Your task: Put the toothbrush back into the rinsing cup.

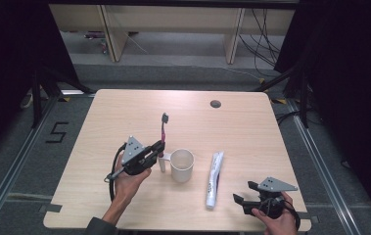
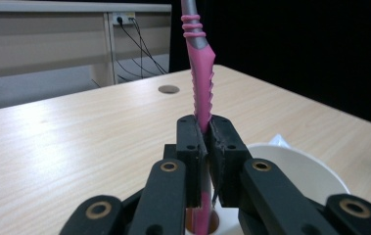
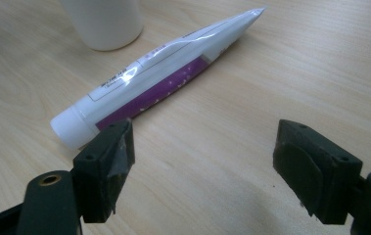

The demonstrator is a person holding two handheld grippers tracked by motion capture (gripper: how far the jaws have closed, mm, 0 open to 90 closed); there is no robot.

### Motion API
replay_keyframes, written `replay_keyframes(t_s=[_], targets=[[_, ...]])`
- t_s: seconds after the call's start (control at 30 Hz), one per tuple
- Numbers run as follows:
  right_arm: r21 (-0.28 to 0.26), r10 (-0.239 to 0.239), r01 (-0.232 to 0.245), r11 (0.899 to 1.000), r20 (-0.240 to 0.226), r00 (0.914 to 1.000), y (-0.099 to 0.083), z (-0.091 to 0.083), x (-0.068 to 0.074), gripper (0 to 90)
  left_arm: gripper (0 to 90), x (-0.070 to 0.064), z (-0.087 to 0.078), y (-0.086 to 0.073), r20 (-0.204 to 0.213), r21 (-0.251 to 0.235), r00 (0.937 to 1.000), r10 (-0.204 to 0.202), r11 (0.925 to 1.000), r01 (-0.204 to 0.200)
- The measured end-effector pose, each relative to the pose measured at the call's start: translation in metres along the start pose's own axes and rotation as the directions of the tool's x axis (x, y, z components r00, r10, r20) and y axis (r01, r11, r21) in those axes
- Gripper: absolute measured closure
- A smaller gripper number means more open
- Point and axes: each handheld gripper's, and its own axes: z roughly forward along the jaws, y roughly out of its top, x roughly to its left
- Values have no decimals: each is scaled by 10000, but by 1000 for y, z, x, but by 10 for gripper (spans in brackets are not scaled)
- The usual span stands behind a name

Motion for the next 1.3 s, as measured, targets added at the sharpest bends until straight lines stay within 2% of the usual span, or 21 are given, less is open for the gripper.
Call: replay_keyframes(t_s=[0.07, 0.13, 0.27, 0.37, 0.43, 0.57, 0.7, 0.87, 0.93, 0.97, 1.13, 1.27, 1.3], targets=[[1, 0, 0, 10000, 2, 10000, 0, 0, 0, 244, 834, 1, 0, -3, 126, -29, 9999, -60, 10000, 60], [2, 5, -5, 10000, -26, 10000, 0, 0, 0, 244, 833, 1, -1, -5, 102, 200, 9999, -17, 9998, 15], [48, 124, -124, 9999, -64, 9999, 0, 0, 1, 244, 824, 2, -1, -9, 167, 312, 9998, -79, 9995, 74], [47, 122, -122, 9999, -62, 9999, 0, 0, 1, 244, 787, 3, -2, -11, 255, 300, 9992, -316, 9991, 308], [53, 131, -131, 9999, -70, 9999, 0, 0, 1, 244, 768, 3, -4, -13, 204, 429, 9995, -235, 9988, 226], [64, 140, -140, 9999, -75, 9999, 0, 0, 2, 243, 666, 3, -7, -13, 165, 435, 9991, -395, 9983, 388], [59, 164, -163, 9998, -99, 9998, 0, 1, 2, 243, 437, 2, -10, -10, 3, 551, 9981, -609, 9966, 608], [93, 117, -116, 9999, -60, 9999, 0, 1, 2, 242, 316, 0, -15, -8, -80, 718, 9985, -543, 9959, 547], [175, 92, -91, 9998, -53, 9999, 0, 0, 2, 242, 294, 0, -15, -8, 64, 805, 9983, -585, 9951, 578], [182, 92, -91, 9998, -51, 9999, 0, 0, 2, 242, 291, -1, -17, -9, -38, 895, 9986, -525, 9946, 526], [190, 114, -113, 9998, -50, 9999, 0, 0, 2, 242, 288, -2, -22, -12, 83, 1028, 9988, -477, 9936, 466], [77, 9, -9, 10000, -42, 10000, 0, 1, 2, 242, 284, -3, -23, -10, 168, 865, 9987, -472, 9952, 455], [116, 110, -109, 9999, -66, 9999, 0, 1, 2, 242, 284, -3, -24, -9, 97, 922, 9991, -421, 9949, 410]])
